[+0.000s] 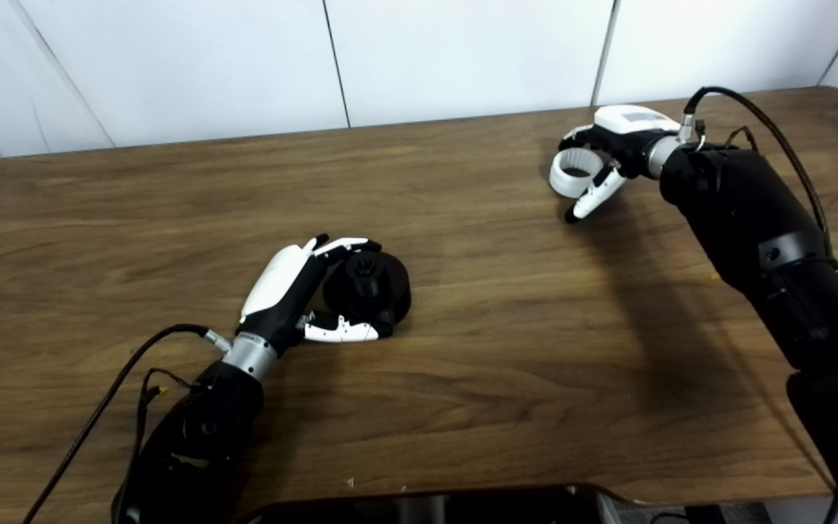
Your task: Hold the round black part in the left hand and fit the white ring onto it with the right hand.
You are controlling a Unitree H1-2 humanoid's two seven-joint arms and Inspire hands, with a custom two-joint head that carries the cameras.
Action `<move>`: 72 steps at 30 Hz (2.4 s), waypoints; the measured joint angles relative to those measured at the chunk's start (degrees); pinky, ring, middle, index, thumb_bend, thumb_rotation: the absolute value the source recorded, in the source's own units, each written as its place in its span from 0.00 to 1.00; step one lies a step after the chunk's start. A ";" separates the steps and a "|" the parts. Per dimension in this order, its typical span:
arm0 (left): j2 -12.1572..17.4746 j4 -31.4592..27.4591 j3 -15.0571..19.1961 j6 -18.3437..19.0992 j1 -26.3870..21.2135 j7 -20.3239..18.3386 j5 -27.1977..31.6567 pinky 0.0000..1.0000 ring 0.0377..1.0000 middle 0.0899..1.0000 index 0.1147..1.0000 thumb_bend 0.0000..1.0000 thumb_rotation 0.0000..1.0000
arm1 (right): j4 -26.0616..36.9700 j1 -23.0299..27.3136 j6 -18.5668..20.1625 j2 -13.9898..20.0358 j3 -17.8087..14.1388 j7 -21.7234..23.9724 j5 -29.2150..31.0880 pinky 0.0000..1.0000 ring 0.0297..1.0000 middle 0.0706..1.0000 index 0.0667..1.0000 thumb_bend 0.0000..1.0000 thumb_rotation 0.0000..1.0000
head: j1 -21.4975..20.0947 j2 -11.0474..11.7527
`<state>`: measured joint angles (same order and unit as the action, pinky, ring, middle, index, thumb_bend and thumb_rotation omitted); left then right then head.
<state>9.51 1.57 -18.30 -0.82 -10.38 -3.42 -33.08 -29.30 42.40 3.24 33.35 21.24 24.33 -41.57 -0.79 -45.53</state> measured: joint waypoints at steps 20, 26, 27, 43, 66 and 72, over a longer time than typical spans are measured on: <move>0.14 0.01 0.27 -0.29 0.00 -0.18 0.47 1.00 0.80 0.73 0.73 0.97 0.28 | -3.19 1.17 -2.71 -0.62 -0.08 -4.64 1.72 0.62 0.70 0.74 0.73 0.76 0.10 | 0.18 -0.09; 0.19 -0.13 0.49 -0.23 0.00 -0.81 0.49 1.00 0.81 0.73 0.73 0.96 0.28 | -3.20 0.89 -2.70 -0.66 -0.49 -5.39 2.22 0.53 0.62 0.72 0.71 0.75 0.07 | 0.18 -0.35; 0.19 -0.17 0.51 -0.20 0.00 -0.92 0.46 1.00 0.81 0.73 0.73 0.96 0.29 | -3.20 0.88 -2.70 -0.68 -0.53 -5.52 2.29 0.52 0.59 0.71 0.69 0.75 0.05 | 0.18 -0.35; 0.15 -0.32 0.57 -0.14 0.14 -0.99 0.28 1.00 0.81 0.73 0.73 0.96 0.29 | -1.43 0.01 -2.97 -0.76 -0.73 -6.64 2.87 0.49 0.55 0.60 0.59 0.74 0.00 | 0.44 -0.88; 0.02 -0.46 0.62 0.09 0.23 -1.04 0.16 0.99 0.80 0.73 0.74 0.96 0.30 | -1.87 -1.08 -5.60 -1.02 -2.66 -9.71 5.89 0.45 0.44 0.44 0.47 0.52 0.00 | 0.44 -1.14; -0.02 -0.46 0.66 0.10 0.23 -0.97 0.08 0.99 0.80 0.73 0.74 0.96 0.29 | -3.01 -1.28 -7.87 -1.02 -3.21 -11.65 6.39 0.45 0.41 0.44 0.49 0.52 0.00 | 0.44 -1.14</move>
<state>9.49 1.10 -17.65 -0.72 -10.16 -4.39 -33.00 -32.31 41.12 -4.63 32.34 18.04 12.68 -35.18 -0.35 -46.67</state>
